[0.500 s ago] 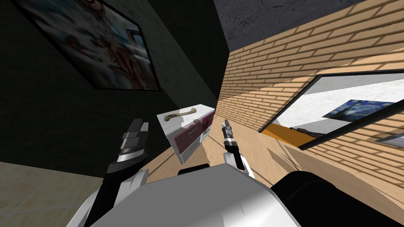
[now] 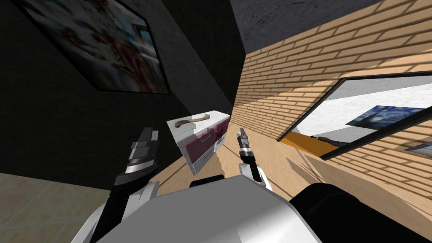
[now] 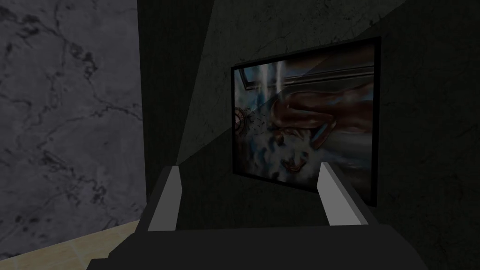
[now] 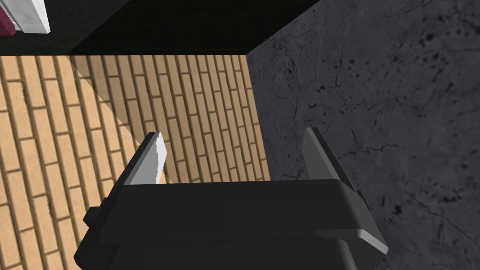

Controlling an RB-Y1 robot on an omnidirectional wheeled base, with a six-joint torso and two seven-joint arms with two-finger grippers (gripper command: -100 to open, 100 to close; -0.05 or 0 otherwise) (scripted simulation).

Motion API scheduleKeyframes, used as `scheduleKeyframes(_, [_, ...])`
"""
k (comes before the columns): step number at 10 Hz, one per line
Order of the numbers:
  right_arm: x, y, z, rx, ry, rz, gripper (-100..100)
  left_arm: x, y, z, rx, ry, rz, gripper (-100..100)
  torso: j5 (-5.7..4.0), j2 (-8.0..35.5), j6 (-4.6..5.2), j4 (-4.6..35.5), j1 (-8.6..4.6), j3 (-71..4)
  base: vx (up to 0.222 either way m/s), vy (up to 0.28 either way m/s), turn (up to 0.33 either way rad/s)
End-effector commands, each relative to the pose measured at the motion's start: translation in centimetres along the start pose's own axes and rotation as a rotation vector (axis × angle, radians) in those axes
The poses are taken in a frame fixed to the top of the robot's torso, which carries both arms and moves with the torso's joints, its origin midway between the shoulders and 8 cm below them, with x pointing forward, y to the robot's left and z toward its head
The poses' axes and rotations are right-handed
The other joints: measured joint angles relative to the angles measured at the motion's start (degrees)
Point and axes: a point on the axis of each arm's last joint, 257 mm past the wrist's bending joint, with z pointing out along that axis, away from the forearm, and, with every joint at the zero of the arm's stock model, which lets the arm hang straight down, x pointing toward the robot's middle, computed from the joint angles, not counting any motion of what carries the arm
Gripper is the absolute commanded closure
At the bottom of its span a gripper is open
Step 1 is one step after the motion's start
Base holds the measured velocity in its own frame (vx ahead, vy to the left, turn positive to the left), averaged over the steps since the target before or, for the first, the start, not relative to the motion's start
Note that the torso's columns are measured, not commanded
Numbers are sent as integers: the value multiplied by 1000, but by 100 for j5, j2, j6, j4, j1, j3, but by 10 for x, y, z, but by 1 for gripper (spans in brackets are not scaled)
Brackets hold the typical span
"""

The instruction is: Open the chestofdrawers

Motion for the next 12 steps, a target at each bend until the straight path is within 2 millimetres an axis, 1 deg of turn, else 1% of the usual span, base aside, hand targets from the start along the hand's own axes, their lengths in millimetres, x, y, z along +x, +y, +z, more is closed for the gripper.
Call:
scheduleKeyframes(1, [0, 0, 0, 0, 0, 0, 0, 0, 0, 0, 0, 0, 0, 0, 0, 424, 0, 423, 0, -844, 0, 0, 0])
scheduleKeyframes(4, [0, 0, 0, 0, 0, 0, 0, 0, 0, 0, 0, 0, 0, 0, 0, 1693, 0, 1692, 0, -3381, 0, 0, 0])
scheduleKeyframes(5, [2, 2, 1, -12, 27, -41, -100, 0, 0, 0, 0, 0, 0, 0, 0, 2116, 0, 2114, 0, -4227, 11, 12, 37])
scheduleKeyframes(6, [4, 4, 2, -22, 47, -77, -100, 0, 0, 0, 0, 0, 0, 0, 1, 2308, -1, 2303, 4, -4622, 14, 21, 56])
scheduleKeyframes(7, [6, 6, 3, -35, 66, -121, -100, 0, 0, 0, -1, 0, 0, 0, 2, 2360, 0, 2359, 5, -4735, 12, 35, 66])
scheduleKeyframes(10, [11, 13, 5, -86, 117, -282, -100, 0, 0, 0, -1, 0, 0, 0, 1, 2380, 0, 2381, 4, -4766, 27, 50, 97])
scheduleKeyframes(11, [11, 13, 5, -87, 116, -293, -100, 0, 0, 0, -1, 0, 0, 0, 1, 2380, 0, 2382, 3, -4767, 26, 41, 35])
scheduleKeyframes(12, [12, 16, 5, -108, 130, -360, -100, 0, 0, 0, -1, 0, 0, 0, -1, 2384, 2, 2383, -3, -4764, 18, 40, 88])
